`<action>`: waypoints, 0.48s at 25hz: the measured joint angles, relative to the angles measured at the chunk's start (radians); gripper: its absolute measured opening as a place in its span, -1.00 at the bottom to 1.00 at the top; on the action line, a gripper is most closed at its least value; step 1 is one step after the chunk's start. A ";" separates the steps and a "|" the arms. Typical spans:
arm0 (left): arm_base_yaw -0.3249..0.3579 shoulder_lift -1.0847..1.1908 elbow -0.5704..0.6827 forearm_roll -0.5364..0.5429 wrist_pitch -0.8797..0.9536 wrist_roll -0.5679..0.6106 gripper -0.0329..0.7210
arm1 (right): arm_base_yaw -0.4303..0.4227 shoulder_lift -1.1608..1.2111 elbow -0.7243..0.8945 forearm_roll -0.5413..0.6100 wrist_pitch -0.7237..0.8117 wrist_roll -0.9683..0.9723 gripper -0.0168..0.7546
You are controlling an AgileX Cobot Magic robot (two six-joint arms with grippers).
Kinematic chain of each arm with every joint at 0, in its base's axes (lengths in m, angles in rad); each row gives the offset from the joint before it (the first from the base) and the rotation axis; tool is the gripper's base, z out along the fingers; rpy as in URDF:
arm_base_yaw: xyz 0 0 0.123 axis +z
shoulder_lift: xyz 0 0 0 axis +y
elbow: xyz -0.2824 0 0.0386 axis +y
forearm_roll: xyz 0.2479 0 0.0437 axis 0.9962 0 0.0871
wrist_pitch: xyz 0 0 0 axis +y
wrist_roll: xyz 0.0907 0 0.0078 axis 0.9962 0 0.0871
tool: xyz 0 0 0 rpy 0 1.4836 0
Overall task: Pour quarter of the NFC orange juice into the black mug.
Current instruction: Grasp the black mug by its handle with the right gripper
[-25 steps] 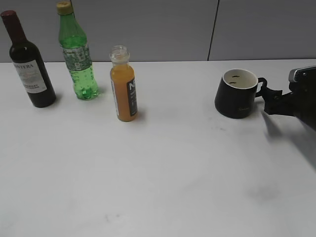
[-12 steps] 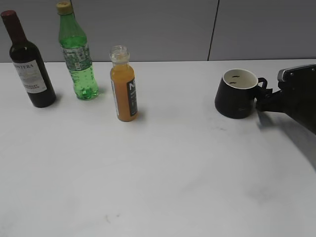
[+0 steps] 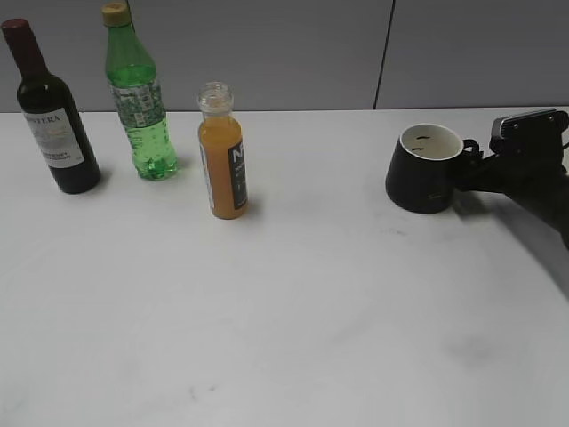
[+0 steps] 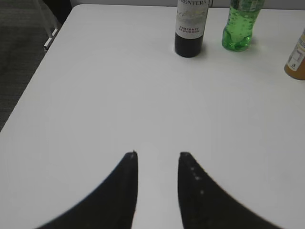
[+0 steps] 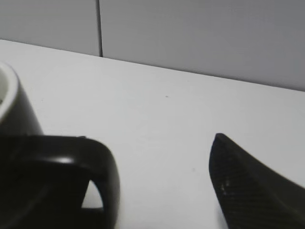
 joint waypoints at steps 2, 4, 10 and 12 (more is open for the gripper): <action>0.000 0.000 0.000 0.000 0.000 0.000 -0.30 | 0.000 0.009 -0.010 -0.008 0.003 0.004 0.57; 0.000 0.000 0.000 0.000 0.000 0.000 -0.30 | 0.000 0.013 -0.016 -0.027 0.003 0.005 0.45; 0.000 0.000 0.000 0.000 0.000 0.000 -0.30 | 0.000 0.020 -0.018 -0.106 -0.033 0.005 -0.59; 0.000 0.000 0.000 0.000 0.000 0.000 -0.30 | 0.000 0.023 -0.018 -0.111 -0.048 0.011 -0.86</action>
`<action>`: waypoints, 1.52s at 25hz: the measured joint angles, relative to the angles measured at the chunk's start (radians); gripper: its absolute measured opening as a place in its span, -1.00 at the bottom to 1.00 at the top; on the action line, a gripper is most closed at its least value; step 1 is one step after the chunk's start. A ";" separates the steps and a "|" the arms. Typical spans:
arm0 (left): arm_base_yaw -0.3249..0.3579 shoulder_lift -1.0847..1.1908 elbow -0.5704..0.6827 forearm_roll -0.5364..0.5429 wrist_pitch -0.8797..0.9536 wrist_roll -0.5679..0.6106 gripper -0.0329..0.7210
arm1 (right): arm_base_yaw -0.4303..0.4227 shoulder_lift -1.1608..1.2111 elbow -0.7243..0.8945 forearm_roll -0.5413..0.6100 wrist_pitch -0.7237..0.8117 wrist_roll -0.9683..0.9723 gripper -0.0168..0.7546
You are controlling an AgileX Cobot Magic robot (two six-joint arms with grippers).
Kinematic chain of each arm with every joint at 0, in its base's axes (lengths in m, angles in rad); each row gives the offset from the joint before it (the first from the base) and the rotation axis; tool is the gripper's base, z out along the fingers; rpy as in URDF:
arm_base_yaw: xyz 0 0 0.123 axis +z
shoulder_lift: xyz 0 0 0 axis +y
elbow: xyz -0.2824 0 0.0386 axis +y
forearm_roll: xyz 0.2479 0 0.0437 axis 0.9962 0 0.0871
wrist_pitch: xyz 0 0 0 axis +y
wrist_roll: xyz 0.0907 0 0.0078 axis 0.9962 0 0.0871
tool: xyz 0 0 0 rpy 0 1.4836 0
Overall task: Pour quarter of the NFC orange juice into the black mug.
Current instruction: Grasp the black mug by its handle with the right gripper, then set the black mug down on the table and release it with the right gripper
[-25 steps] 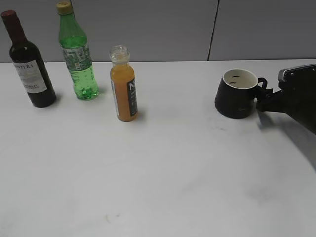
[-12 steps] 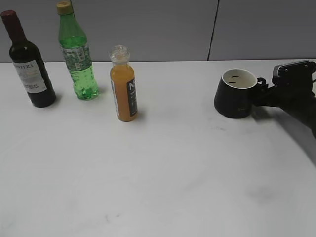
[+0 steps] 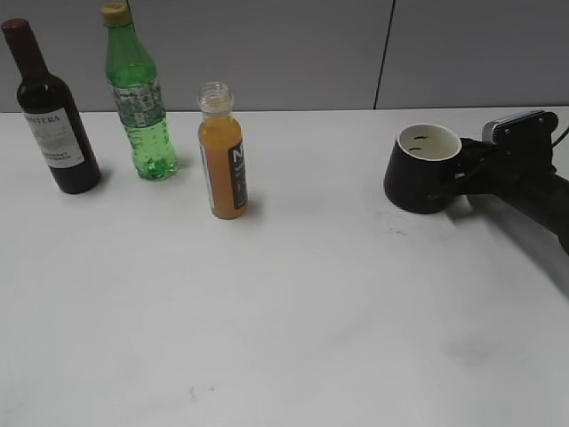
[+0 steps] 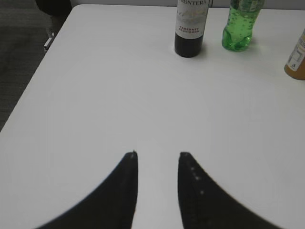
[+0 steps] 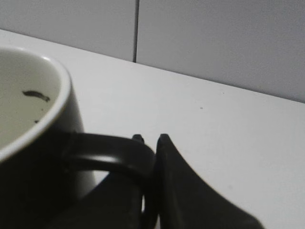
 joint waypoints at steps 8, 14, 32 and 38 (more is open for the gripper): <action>0.000 0.000 0.000 -0.001 0.000 0.000 -0.30 | 0.000 0.002 0.000 -0.005 -0.029 0.000 -0.88; 0.000 0.000 0.000 -0.001 0.000 0.000 -0.30 | 0.000 -0.009 0.024 0.017 -0.035 0.001 -0.88; 0.000 0.000 0.000 -0.001 0.000 0.000 -0.30 | 0.266 -0.434 0.467 0.282 -0.037 -0.020 -0.88; 0.000 0.000 0.000 -0.001 0.000 0.000 -0.30 | 0.507 -0.449 0.517 0.421 -0.041 -0.052 -0.88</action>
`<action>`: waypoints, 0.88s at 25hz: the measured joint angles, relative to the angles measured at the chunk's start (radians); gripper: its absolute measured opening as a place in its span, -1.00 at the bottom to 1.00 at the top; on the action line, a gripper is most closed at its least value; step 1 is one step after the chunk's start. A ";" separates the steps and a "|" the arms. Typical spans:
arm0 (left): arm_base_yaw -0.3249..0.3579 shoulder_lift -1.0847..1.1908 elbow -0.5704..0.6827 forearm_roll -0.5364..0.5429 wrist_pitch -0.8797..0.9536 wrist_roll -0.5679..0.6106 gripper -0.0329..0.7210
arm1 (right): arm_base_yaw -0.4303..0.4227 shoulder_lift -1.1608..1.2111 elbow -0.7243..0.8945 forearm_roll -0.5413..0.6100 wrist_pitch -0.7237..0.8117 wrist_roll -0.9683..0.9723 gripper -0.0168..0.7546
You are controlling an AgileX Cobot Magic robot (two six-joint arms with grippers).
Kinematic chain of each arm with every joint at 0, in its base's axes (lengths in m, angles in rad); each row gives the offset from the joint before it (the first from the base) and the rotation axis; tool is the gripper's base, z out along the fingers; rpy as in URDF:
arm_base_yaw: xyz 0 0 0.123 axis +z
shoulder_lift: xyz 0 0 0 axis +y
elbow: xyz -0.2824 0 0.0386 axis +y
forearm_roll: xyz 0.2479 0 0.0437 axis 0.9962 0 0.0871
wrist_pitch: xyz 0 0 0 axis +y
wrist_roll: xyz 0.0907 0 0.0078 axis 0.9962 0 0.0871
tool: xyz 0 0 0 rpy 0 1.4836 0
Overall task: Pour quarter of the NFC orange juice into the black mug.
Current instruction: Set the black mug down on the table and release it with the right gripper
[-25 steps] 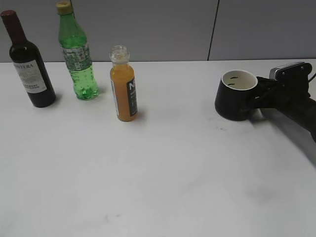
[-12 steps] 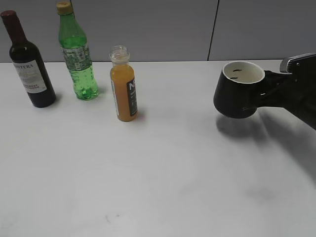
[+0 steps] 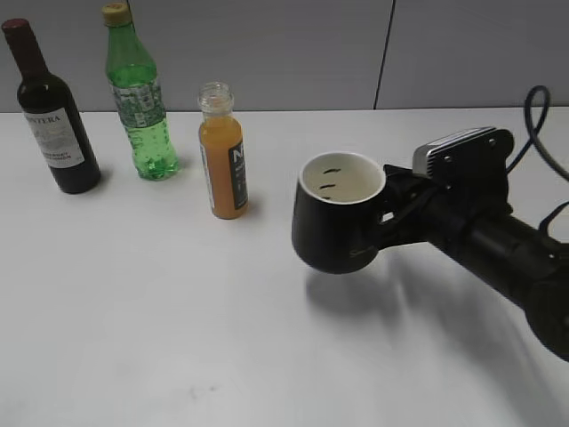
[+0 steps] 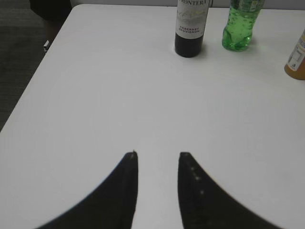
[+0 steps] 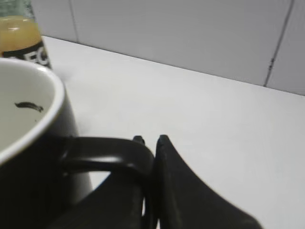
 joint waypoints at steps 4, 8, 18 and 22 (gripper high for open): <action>0.000 0.000 0.000 0.000 0.000 0.000 -0.30 | 0.131 0.009 0.000 0.067 -0.007 -0.016 -0.88; 0.000 0.000 0.000 0.000 0.000 0.000 -0.30 | 0.206 0.078 -0.004 0.106 -0.007 -0.022 -0.88; 0.000 0.000 0.000 0.000 0.000 0.000 -0.30 | 0.245 0.211 -0.066 0.114 -0.002 -0.028 -0.88; 0.000 0.000 0.000 0.000 0.000 0.000 -0.30 | 0.246 0.220 -0.068 0.111 -0.002 -0.029 -0.88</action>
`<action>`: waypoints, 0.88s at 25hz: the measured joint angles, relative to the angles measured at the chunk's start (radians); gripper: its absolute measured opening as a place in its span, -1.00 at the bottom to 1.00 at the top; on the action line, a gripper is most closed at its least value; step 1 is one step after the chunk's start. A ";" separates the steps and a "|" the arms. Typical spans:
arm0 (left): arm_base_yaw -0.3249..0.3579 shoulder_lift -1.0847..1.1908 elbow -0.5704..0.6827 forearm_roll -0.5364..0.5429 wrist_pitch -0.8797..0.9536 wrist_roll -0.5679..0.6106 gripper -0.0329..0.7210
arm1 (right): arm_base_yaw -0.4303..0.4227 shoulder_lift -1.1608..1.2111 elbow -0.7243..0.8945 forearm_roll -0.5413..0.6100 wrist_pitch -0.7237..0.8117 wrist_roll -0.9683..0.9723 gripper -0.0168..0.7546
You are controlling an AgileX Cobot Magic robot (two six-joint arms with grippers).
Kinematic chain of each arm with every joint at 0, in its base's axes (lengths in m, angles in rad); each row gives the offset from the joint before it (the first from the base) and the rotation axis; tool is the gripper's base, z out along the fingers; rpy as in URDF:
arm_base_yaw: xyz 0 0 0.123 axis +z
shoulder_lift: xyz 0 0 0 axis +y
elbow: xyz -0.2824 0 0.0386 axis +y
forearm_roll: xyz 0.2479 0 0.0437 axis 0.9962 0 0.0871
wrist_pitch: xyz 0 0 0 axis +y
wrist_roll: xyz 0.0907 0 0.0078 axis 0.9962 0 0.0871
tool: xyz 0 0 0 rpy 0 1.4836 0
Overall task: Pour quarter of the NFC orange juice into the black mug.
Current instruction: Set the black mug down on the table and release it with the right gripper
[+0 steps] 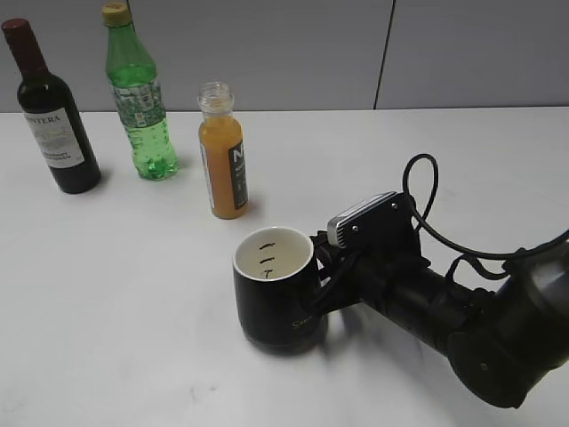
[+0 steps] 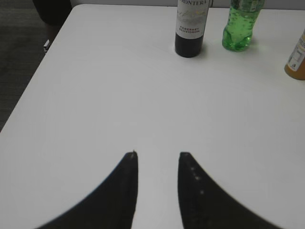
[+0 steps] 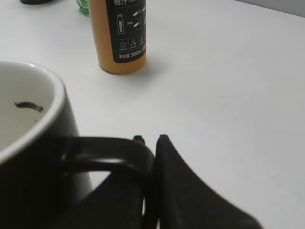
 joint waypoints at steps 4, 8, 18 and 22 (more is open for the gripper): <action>0.000 0.000 0.000 0.000 0.000 0.000 -0.30 | 0.000 0.021 -0.003 -0.006 -0.025 0.007 -0.88; 0.000 0.000 0.000 0.000 0.000 0.000 -0.30 | 0.000 0.031 -0.004 -0.016 -0.037 0.031 -0.81; 0.000 0.000 0.000 0.000 0.000 0.000 -0.30 | 0.001 0.033 0.007 -0.046 -0.045 0.044 -0.26; 0.000 0.000 0.000 0.000 0.000 0.000 -0.30 | 0.001 0.033 0.008 -0.042 -0.045 0.044 0.12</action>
